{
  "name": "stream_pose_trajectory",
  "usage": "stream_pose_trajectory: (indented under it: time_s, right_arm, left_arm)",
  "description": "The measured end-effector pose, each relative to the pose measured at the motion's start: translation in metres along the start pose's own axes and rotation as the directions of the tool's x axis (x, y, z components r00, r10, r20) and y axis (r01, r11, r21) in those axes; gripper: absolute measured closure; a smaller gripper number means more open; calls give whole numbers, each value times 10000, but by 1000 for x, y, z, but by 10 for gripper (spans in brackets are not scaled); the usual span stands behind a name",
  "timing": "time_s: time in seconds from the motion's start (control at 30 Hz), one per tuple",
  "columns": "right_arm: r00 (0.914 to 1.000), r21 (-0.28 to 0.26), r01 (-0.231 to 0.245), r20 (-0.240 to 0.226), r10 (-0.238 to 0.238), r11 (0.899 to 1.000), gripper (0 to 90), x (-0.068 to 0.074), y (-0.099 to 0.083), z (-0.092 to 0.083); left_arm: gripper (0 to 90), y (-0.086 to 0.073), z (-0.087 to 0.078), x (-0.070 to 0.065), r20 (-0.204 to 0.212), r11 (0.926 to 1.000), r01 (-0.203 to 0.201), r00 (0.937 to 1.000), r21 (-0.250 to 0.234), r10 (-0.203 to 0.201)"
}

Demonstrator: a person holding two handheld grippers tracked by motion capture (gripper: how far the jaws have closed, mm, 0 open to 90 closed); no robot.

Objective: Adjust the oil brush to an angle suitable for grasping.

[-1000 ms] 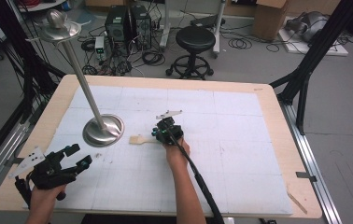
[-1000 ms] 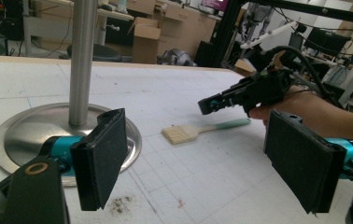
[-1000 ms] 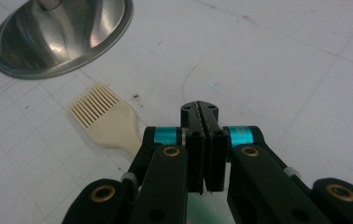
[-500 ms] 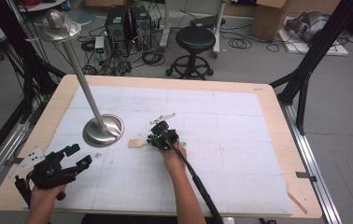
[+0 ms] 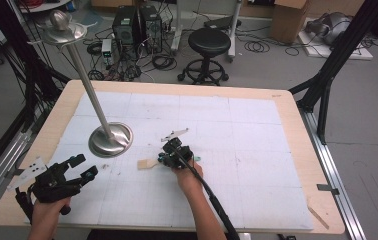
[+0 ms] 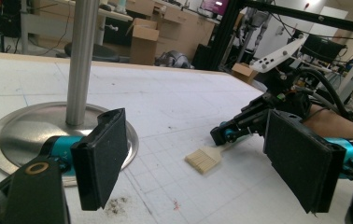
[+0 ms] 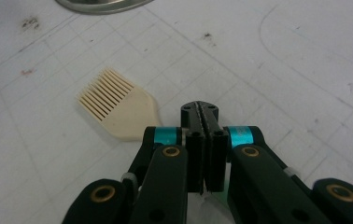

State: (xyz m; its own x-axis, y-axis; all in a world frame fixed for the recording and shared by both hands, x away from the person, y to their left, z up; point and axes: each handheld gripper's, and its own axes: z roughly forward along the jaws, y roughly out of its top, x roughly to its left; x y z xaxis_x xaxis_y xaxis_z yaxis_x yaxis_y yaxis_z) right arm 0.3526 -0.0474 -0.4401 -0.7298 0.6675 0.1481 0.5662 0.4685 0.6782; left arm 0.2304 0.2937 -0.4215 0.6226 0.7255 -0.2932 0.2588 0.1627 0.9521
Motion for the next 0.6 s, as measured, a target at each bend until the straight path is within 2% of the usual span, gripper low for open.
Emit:
stream_pose_trajectory:
  time_s: [0.13,0.6]
  right_arm:
    - [9999,-197,-16,-116,13,9998,890,4,-10,-6]
    - [9980,-257,-3,-638,-14,9997,890,22,-35,-23]
  left_arm:
    - [227,0,1,0,-28,9998,-121,9999,137,122]
    - [228,0,1,1,-181,9999,-58,9998,134,60]
